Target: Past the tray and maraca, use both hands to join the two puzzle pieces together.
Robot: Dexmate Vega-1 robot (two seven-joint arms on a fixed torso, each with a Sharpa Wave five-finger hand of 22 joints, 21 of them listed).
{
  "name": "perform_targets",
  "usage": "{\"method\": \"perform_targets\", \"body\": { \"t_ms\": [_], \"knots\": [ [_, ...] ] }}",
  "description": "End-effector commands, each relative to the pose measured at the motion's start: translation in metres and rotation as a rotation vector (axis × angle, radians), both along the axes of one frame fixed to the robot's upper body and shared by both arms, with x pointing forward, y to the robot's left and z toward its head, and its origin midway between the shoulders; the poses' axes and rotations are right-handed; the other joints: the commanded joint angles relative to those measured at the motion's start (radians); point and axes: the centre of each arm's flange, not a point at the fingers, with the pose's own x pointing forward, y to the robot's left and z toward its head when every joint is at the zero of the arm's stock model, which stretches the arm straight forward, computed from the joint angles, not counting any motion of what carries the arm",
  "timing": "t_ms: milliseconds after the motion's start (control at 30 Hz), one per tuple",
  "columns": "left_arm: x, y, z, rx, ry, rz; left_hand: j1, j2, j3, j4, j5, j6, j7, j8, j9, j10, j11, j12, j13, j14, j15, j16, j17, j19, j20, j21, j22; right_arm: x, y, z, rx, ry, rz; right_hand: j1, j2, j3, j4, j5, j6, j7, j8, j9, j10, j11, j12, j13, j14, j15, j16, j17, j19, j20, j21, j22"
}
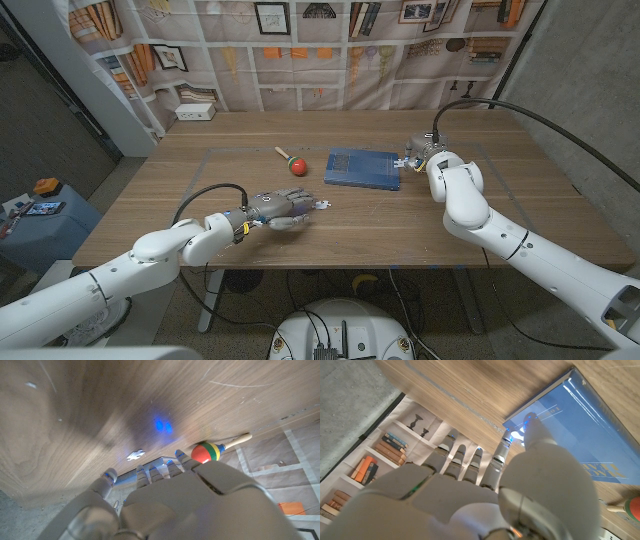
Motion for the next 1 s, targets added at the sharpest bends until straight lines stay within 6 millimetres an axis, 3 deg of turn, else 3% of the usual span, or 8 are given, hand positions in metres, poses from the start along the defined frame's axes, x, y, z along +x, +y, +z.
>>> {"method": "perform_targets", "body": {
  "t_ms": [33, 1000],
  "knots": [
    [0.004, -0.004, -0.003, 0.022, 0.017, -0.012, -0.005, 0.059, -0.003, -0.002, 0.004, -0.012, -0.003, 0.001, 0.003, 0.001, -0.002, 0.005, 0.000, -0.008, -0.161, 0.000, 0.004, -0.012, -0.118, 0.004, 0.005, -0.003, 0.007, 0.001, -0.002, 0.012, 0.015, 0.002, 0.006, -0.005, 0.002, -0.003, 0.007, -0.001, -0.001, 0.002, 0.007, 0.003, -0.004, 0.002, 0.008, 0.001, 0.005, 0.005, 0.000, 0.010, -0.002, 0.005],
    [0.004, -0.007, -0.007, 0.033, 0.042, -0.007, 0.001, 0.062, -0.005, -0.010, 0.006, 0.020, 0.019, 0.018, 0.002, 0.052, 0.007, 0.021, -0.001, 0.008, -0.154, 0.006, -0.001, -0.017, -0.106, 0.013, 0.005, -0.019, 0.027, 0.011, -0.010, 0.045, 0.053, 0.004, 0.010, -0.008, 0.002, -0.004, 0.007, -0.001, -0.007, 0.002, 0.021, 0.008, -0.001, 0.002, 0.005, 0.006, 0.003, 0.006, -0.008, 0.018, -0.004, 0.005]
  ]
}}
